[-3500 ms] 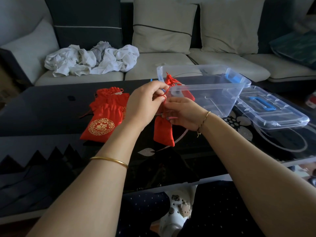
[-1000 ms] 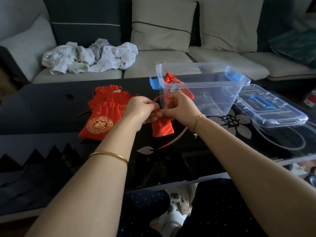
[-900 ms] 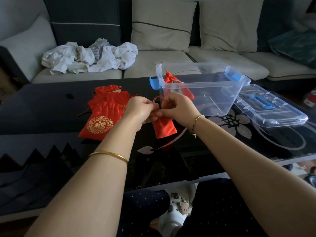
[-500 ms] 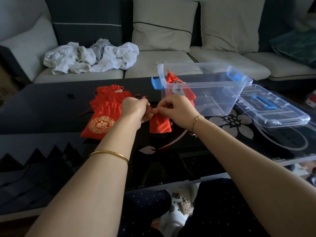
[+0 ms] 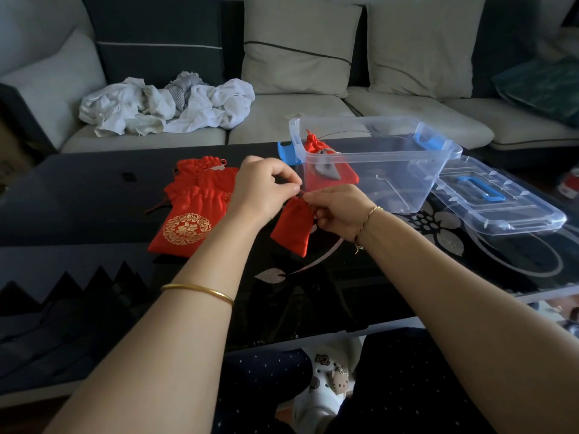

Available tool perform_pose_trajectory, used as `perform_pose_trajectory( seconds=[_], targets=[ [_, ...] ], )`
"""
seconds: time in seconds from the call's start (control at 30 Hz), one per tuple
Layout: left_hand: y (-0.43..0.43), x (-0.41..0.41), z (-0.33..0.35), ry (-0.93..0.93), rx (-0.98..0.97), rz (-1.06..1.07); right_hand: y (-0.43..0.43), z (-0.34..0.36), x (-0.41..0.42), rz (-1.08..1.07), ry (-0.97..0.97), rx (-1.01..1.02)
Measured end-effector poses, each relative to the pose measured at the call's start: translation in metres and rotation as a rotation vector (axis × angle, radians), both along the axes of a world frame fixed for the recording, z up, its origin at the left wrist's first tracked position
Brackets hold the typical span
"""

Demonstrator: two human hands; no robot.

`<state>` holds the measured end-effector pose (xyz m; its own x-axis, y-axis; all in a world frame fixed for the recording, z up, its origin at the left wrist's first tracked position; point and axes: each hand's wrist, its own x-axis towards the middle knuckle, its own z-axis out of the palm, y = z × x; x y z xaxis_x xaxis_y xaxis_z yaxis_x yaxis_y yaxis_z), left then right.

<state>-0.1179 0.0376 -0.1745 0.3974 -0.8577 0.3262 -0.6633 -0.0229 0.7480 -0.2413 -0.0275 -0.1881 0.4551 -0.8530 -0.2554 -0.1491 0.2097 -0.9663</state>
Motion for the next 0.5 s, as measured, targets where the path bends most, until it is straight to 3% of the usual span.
perform_pose_trajectory(
  seconds=[0.3, 0.5],
  targets=[
    [-0.005, -0.004, -0.008, -0.233, -0.003, 0.000, -0.001, 0.004, -0.003, 0.021, -0.173, 0.263],
    [-0.008, -0.007, -0.012, -0.241, 0.000, 0.000, -0.004, 0.003, -0.006, 0.083, -0.151, 0.181]
  ],
)
